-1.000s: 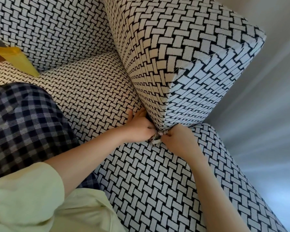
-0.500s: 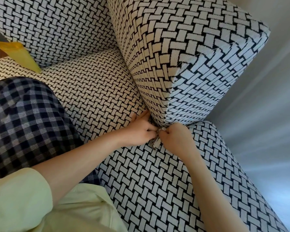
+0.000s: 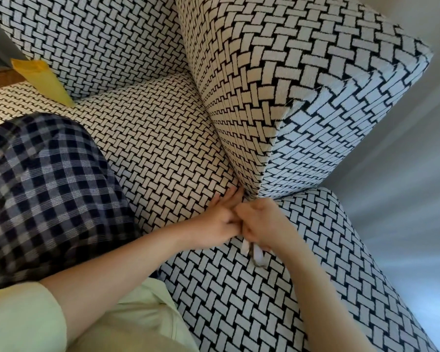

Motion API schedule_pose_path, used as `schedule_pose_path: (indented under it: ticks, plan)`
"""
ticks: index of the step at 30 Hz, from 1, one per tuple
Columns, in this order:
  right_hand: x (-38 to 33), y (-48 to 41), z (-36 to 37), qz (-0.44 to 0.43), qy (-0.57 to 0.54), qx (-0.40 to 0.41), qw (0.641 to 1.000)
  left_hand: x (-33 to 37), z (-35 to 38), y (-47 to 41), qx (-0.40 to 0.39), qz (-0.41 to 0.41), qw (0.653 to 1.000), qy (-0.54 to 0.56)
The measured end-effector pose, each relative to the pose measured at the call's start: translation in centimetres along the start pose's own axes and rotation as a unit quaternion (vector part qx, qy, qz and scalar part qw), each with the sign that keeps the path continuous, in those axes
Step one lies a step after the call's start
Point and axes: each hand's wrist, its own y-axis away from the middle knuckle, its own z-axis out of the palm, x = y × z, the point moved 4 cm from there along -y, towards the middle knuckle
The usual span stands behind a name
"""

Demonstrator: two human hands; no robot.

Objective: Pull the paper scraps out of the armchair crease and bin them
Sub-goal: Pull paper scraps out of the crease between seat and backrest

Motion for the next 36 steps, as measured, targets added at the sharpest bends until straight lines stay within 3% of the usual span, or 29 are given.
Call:
schedule_pose_path:
  ticks: [4,8,12,14,17,20,22,28,32,36]
  plan:
    - [-0.3,0.0,0.6,-0.026,0.007,0.03,0.999,-0.3,0.3,0.3,0.011,0.01,1.0,-0.007]
    - [-0.8,0.5,0.5,-0.02,-0.029,0.005,0.999,-0.6,-0.8,0.4,0.042,0.013,0.999,-0.023]
    - [-1.4,1.1,-1.2,-0.028,-0.051,0.012,0.998,-0.6,-3.1,0.7,0.07,-0.003,0.995,0.072]
    - [-1.4,1.2,-2.7,-0.044,-0.029,0.05,0.997,-0.7,-5.0,0.5,0.127,-0.002,0.988,0.086]
    - [-1.0,1.4,-3.9,-0.057,0.092,0.106,0.988,-0.8,-6.8,-0.8,0.187,-0.012,0.982,-0.004]
    - [-0.5,1.6,-5.1,-0.04,0.277,0.192,0.941,-1.0,-6.3,-3.1,0.111,-0.038,0.978,-0.17]
    - [-0.2,1.6,-5.9,-0.013,0.323,0.223,0.92,-1.3,-5.7,-4.6,0.053,-0.054,0.956,-0.283]
    - [0.9,0.7,-6.1,0.06,0.451,0.196,0.869,-1.1,-6.7,-6.8,-0.005,-0.096,0.922,-0.376]
    - [1.0,-0.1,-6.3,0.1,0.438,0.167,0.878,-0.9,-7.0,-7.7,-0.033,-0.11,0.911,-0.395]
    - [0.7,-1.4,-6.4,0.097,0.425,0.118,0.892,-0.7,-6.5,-7.6,-0.037,-0.116,0.926,-0.359]
